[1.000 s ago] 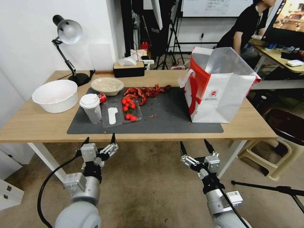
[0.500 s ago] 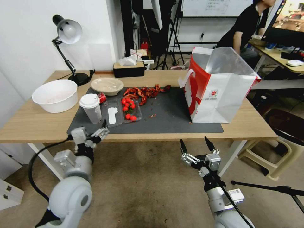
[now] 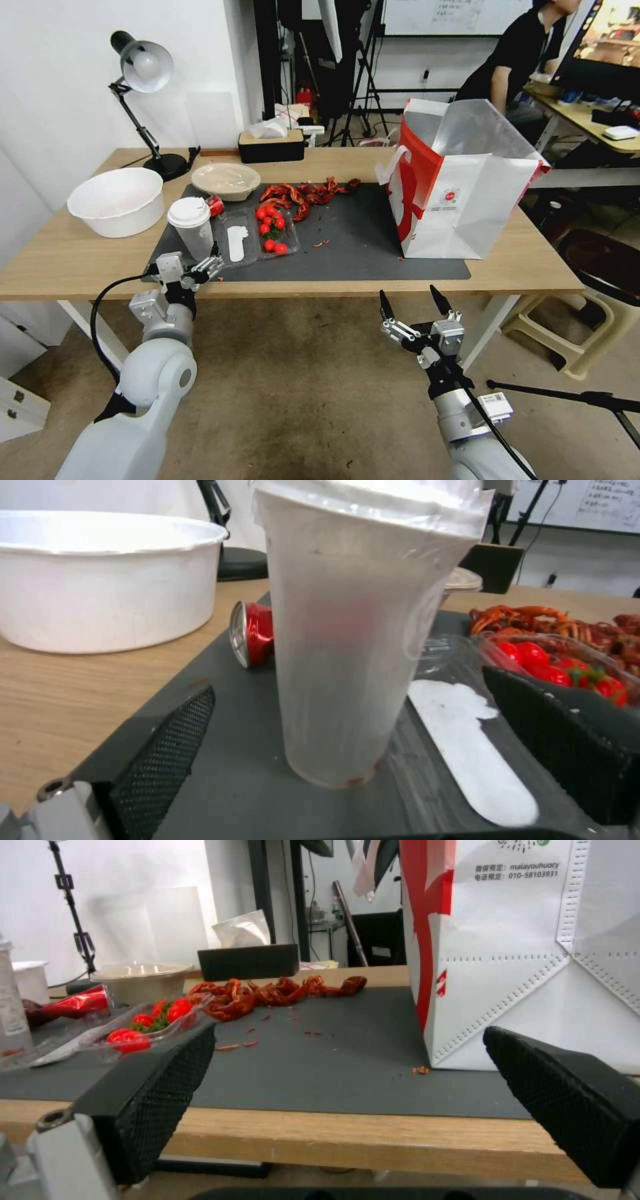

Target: Pick up the trash from the table and place it into the takeout bag.

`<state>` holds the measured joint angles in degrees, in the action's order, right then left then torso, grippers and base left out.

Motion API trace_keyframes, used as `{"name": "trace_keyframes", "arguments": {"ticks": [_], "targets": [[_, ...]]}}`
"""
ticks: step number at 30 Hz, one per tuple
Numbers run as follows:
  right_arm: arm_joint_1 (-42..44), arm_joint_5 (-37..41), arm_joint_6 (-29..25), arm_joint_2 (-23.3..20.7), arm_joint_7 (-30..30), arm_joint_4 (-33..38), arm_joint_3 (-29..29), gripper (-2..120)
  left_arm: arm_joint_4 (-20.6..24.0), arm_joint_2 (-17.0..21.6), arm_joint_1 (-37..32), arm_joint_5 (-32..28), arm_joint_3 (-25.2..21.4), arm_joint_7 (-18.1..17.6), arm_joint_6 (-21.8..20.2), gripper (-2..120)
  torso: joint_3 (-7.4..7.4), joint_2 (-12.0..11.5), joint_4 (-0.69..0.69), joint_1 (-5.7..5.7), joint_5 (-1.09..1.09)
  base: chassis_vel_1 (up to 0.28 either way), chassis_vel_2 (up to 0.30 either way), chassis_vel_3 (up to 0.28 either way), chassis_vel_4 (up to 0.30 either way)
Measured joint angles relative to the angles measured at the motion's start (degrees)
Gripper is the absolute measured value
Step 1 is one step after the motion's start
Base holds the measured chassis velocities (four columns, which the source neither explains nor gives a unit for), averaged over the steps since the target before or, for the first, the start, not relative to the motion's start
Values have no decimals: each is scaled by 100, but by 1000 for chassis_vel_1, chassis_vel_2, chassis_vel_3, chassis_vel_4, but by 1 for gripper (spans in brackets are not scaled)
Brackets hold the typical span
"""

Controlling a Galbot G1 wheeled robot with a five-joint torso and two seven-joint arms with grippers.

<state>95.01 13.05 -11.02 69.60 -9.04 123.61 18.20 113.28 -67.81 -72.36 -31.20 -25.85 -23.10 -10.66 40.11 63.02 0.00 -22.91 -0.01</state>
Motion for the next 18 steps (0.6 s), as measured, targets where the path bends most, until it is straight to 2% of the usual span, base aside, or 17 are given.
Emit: {"name": "trace_keyframes", "arguments": {"ticks": [10, 12, 18], "targets": [[-57, -3, 3, 26, -5, -47, 4, 100, -360, 29, 270, 98, 54, -3, 77, 100, 0, 0, 1, 0, 0, 0, 0, 0, 0], [-75, -3, 6, 37, -6, -66, 6, 100, -570, 63, 516, 98, 101, -25, 114, 100, 0, 0, 0, 0, 0, 0, 0, 0, 0], [-85, 0, 14, 43, -10, -80, 13, 100, -812, 82, 782, 93, 171, -32, 125, 100, 0, 0, 0, -1, 0, 0, 0, 0, 0]]}}
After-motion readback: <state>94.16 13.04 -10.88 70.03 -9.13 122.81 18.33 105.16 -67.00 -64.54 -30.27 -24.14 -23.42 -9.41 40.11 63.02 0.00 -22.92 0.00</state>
